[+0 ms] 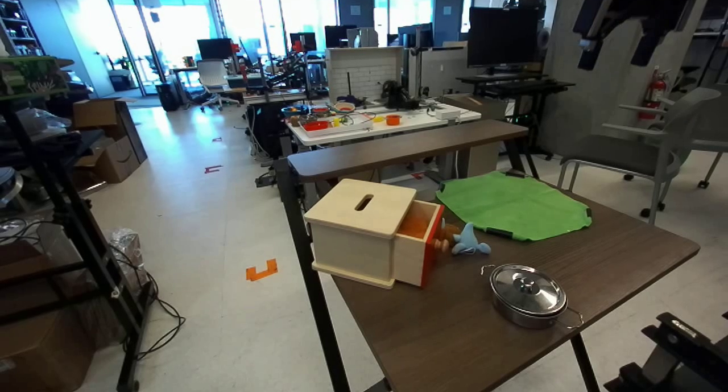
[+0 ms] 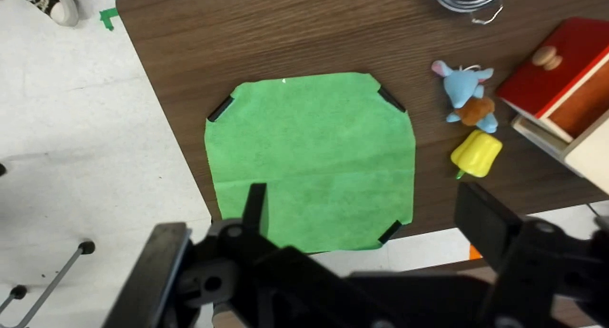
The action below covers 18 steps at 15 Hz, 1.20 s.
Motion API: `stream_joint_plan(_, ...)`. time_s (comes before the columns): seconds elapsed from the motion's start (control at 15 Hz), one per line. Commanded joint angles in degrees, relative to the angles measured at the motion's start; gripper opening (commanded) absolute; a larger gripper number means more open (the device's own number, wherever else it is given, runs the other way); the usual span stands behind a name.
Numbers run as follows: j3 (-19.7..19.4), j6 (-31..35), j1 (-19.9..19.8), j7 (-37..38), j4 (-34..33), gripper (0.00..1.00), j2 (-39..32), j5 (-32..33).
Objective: Move the green towel towards you
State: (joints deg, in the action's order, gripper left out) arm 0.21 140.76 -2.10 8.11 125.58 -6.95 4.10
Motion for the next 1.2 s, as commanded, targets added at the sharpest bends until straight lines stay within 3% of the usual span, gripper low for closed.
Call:
stream_joint_plan(0.0, -1.16, 1.49, -1.34, -4.32, -12.74, 1.00, -14.09, -5.14)
stream_joint_plan(0.2, -0.42, 0.53, -3.15, -7.23, -22.89, 1.00, -25.03, -9.30)
stream_joint_plan(0.53, 0.30, -0.47, -4.47, -8.20, -38.93, 1.00, -40.79, -10.97)
stream_joint_plan(1.13, -0.90, -7.03, -4.63, -4.74, -64.01, 1.00, -59.81, -9.70)
